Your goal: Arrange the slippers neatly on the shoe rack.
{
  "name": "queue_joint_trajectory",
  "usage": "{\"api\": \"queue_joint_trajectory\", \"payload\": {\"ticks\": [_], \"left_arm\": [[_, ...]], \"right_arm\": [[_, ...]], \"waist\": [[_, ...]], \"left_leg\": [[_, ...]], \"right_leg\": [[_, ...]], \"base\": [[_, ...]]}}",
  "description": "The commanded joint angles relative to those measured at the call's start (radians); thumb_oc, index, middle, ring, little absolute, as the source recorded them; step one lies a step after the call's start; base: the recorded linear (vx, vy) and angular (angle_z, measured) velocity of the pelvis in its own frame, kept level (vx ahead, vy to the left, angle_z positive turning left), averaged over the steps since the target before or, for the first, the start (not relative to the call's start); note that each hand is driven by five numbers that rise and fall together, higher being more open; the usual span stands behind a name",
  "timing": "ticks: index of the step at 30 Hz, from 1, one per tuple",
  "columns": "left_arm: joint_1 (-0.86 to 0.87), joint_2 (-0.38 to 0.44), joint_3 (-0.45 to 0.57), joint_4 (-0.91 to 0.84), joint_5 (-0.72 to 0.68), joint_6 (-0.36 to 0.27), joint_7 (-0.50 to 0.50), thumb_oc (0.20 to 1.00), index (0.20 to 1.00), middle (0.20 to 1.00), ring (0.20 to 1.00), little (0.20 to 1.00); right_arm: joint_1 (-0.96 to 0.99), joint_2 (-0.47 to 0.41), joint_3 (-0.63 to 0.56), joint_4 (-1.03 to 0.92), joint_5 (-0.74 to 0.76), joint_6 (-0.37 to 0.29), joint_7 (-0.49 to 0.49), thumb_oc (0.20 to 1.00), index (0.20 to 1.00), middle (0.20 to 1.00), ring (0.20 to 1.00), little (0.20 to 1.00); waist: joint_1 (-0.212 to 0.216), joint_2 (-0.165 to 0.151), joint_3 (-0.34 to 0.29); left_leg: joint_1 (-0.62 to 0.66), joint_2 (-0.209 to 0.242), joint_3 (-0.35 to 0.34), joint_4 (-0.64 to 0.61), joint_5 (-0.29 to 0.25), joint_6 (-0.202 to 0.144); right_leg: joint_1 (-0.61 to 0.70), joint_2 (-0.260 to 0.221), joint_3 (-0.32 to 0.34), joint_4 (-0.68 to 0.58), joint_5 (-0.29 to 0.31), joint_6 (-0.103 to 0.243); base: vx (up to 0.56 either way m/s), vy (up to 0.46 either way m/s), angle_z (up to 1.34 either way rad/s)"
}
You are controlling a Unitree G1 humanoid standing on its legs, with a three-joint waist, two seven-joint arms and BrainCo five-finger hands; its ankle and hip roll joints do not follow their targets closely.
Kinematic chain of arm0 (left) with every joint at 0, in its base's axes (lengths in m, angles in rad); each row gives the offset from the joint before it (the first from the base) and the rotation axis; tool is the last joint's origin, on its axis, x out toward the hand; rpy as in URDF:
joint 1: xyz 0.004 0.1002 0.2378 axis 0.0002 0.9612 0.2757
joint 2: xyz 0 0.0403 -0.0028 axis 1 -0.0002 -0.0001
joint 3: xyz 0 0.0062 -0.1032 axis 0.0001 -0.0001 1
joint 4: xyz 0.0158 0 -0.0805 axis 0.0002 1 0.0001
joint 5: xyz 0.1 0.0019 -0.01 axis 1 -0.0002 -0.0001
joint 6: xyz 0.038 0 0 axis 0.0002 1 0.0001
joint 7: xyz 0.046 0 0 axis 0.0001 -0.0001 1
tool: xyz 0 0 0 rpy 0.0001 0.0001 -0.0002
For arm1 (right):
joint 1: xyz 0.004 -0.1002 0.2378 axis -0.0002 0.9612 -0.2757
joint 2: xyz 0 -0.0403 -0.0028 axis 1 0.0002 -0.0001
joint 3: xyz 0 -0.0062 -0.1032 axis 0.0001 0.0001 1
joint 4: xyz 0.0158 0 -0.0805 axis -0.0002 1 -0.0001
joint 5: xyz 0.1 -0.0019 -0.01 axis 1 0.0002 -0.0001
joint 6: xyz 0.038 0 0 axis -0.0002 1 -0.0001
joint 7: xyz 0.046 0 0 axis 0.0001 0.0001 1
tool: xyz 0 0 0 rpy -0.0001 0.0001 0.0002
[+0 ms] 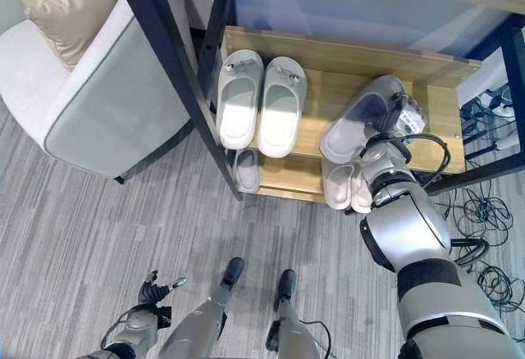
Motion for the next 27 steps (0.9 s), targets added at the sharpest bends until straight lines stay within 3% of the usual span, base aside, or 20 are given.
{"api": "queue_joint_trajectory", "payload": {"ticks": [1,7,11,14,17,21,25,27], "left_arm": [[-0.049,-0.012,0.015,0.067,0.025,-0.016,0.030,1.000,1.000,1.000,1.000,1.000],[-0.054,-0.016,0.016,0.064,0.029,-0.023,0.036,1.000,1.000,1.000,1.000,1.000],[-0.048,-0.020,0.018,0.063,0.040,-0.025,0.043,1.000,1.000,1.000,1.000,1.000],[-0.046,-0.011,0.061,0.054,0.024,-0.022,0.039,1.000,1.000,1.000,1.000,1.000],[-0.040,-0.010,0.084,0.049,0.016,-0.019,0.035,1.000,1.000,1.000,1.000,1.000],[-0.005,-0.033,0.147,0.038,0.026,0.006,0.026,1.000,1.000,1.000,1.000,1.000],[0.032,-0.047,0.175,0.039,0.038,0.013,0.023,1.000,1.000,1.000,1.000,1.000],[0.081,-0.038,0.247,0.048,0.053,0.027,0.020,1.000,1.000,1.000,1.000,1.000]], "right_arm": [[-0.049,-0.083,0.048,0.025,-0.065,0.024,-0.049,0.200,0.200,0.200,0.200,0.200],[-0.033,-0.129,0.051,0.002,-0.106,0.026,-0.093,0.200,0.200,0.200,0.200,0.200],[-0.010,-0.142,0.032,-0.071,-0.097,-0.016,-0.153,0.200,0.200,0.200,0.200,0.200],[0.046,-0.141,0.007,-0.279,-0.101,-0.086,-0.212,0.200,0.200,0.200,0.200,0.200],[0.107,-0.127,-0.019,-0.429,-0.119,-0.102,-0.218,0.200,0.200,0.200,0.200,0.200],[0.417,-0.080,-0.150,-0.854,-0.197,-0.136,-0.182,0.200,0.200,0.200,0.200,0.200],[0.595,-0.045,-0.208,-0.965,-0.211,-0.171,-0.153,0.200,0.200,0.200,0.200,0.200],[0.849,-0.005,-0.265,-1.115,-0.222,-0.213,-0.094,0.200,0.200,0.200,0.200,0.200]], "waist": [[0.010,-0.027,0.038],[0.012,-0.028,0.038],[0.005,-0.032,0.037],[-0.014,-0.037,0.032],[-0.024,-0.040,0.027],[-0.055,-0.038,0.006],[-0.062,-0.036,-0.010],[-0.078,-0.032,-0.039]], "left_leg": [[0.002,0.006,-0.032,-0.036,-0.064,-0.021],[-0.002,0.004,-0.034,-0.036,-0.063,-0.022],[0.005,0.007,-0.028,-0.036,-0.068,-0.020],[0.025,0.015,-0.013,-0.036,-0.079,-0.015],[0.039,0.023,-0.004,-0.036,-0.088,-0.012],[0.102,0.045,0.005,-0.036,-0.119,0.002],[0.139,0.051,0.016,-0.030,-0.138,0.005],[0.189,0.061,0.035,0.003,-0.177,0.011]], "right_leg": [[0.074,-0.045,-0.052,0.006,-0.087,0.078],[0.074,-0.047,-0.056,0.006,-0.086,0.079],[0.076,-0.047,-0.050,0.006,-0.085,0.081],[0.089,-0.044,-0.032,0.006,-0.086,0.078],[0.099,-0.041,-0.020,0.006,-0.087,0.075],[0.144,-0.037,-0.001,0.013,-0.106,0.066],[0.173,-0.036,0.008,0.012,-0.113,0.066],[0.216,-0.033,0.042,0.016,-0.130,0.063]], "base": [[0.00,-0.007,0.03],[0.00,-0.001,0.02],[0.00,0.000,0.00],[0.00,0.000,0.00],[0.00,0.008,-0.13],[0.05,-0.017,-0.11],[0.08,-0.019,-0.19],[0.14,-0.039,-0.36]]}}
